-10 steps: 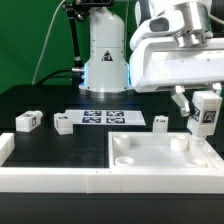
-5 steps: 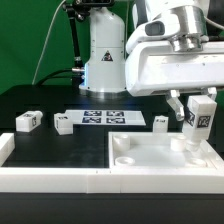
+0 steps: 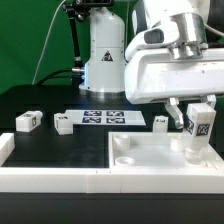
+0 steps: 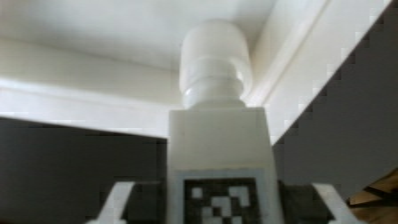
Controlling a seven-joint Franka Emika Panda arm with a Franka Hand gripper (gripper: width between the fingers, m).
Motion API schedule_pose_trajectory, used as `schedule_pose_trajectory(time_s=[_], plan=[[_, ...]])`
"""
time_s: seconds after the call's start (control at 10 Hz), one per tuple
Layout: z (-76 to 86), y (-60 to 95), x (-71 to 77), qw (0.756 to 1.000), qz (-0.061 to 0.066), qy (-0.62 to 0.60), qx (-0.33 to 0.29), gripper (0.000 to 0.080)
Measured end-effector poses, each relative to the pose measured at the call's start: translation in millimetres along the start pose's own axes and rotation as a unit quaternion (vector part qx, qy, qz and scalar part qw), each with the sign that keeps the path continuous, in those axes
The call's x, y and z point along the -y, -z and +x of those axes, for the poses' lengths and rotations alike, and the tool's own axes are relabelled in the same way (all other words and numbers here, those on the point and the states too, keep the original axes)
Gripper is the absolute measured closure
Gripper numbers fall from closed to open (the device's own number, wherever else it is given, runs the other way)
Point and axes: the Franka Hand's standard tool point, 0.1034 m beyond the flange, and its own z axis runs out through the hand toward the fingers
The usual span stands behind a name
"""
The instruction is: Assemble one leg
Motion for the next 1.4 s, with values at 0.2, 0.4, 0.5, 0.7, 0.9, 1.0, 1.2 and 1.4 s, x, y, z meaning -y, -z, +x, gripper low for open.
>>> schedule_pose_trajectory(time_s=[0.2, 0.4, 0.5, 0.7, 0.9, 1.0, 1.2, 1.4], plan=[[-0.7, -5.0, 4.2, 1.0, 0.001, 0.001, -0.007, 0.0509], [-4.8, -8.6, 4.8, 1.0, 0.002, 0.001, -0.004, 0.0509], [-7.8, -11.7, 3.7, 1.0, 0.0, 0.0, -0.006, 0.0509], [-7.3, -13.3, 0.2, 1.0, -0.006, -0.002, -0.026, 0.0509], [-8.4, -13.2, -0.5, 1.0, -0.007, -0.003, -0.026, 0.0509], [-8.8, -14.0, -0.1, 1.0, -0.005, -0.003, -0.018, 0.0509], [-11.0, -15.1, 0.3, 1.0, -0.003, -0.003, -0.013, 0.0294], [-11.4, -15.3, 0.4, 1.0, -0.003, -0.003, -0.013, 0.0182]])
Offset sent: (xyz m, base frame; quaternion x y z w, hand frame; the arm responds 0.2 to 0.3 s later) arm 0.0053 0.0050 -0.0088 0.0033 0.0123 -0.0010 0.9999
